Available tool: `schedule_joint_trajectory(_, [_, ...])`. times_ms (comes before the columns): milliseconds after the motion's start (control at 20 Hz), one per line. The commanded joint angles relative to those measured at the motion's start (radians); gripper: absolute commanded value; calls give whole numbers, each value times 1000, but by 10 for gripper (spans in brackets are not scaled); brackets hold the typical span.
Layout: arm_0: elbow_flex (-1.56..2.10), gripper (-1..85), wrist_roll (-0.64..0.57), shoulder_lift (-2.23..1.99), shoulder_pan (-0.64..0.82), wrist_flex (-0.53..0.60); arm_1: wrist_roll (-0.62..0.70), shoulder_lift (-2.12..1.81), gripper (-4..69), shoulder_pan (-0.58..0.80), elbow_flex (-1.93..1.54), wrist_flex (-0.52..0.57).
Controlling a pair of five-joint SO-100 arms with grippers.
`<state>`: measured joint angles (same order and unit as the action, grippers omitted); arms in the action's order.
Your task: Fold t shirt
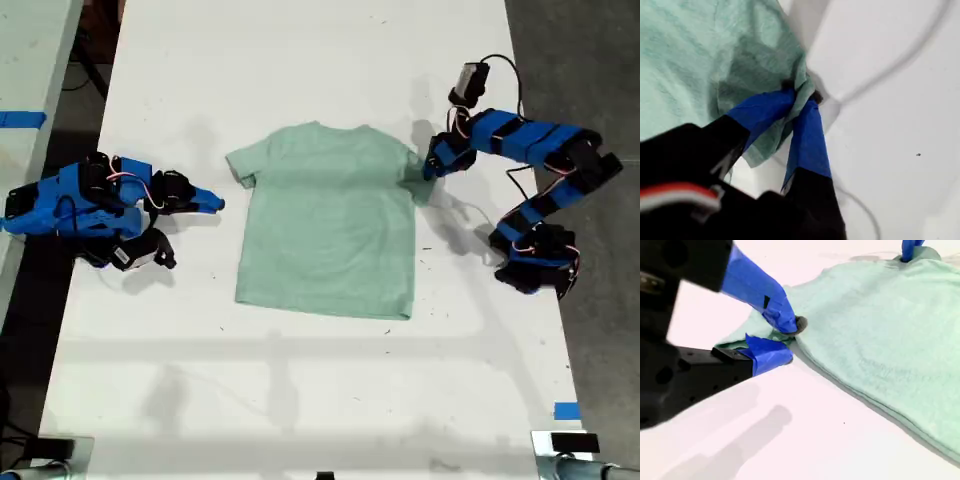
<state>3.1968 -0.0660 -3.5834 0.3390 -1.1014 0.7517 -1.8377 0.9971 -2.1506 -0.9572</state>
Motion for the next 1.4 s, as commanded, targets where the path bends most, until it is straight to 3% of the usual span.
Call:
schedule_joint_trajectory(0, [12, 48, -8, -3, -6, 21, -18, -160, 16, -17, 74, -109])
schedule_joint_trajectory(200, [12, 47, -8, -3, -6, 21, -23, -239, 16, -69, 321, -336])
schedule_joint_trajectory(400, [12, 46, -9, -3, -5, 21, -58, -127, 16, -207, 603, -422])
schedule_joint_trajectory(750, [12, 44, -9, -3, -9, 21, -100, 364, 16, -453, 1085, -422])
schedule_joint_trajectory(1050, [12, 46, -9, -3, -12, 21, -87, 653, 23, -575, 1207, -291])
schedule_joint_trajectory(1150, [12, 47, -9, -3, -12, 21, -74, 670, 58, -598, 1200, -247])
schedule_joint_trajectory(1350, [12, 47, -9, -3, -15, 21, -74, 649, 213, -606, 1200, -250])
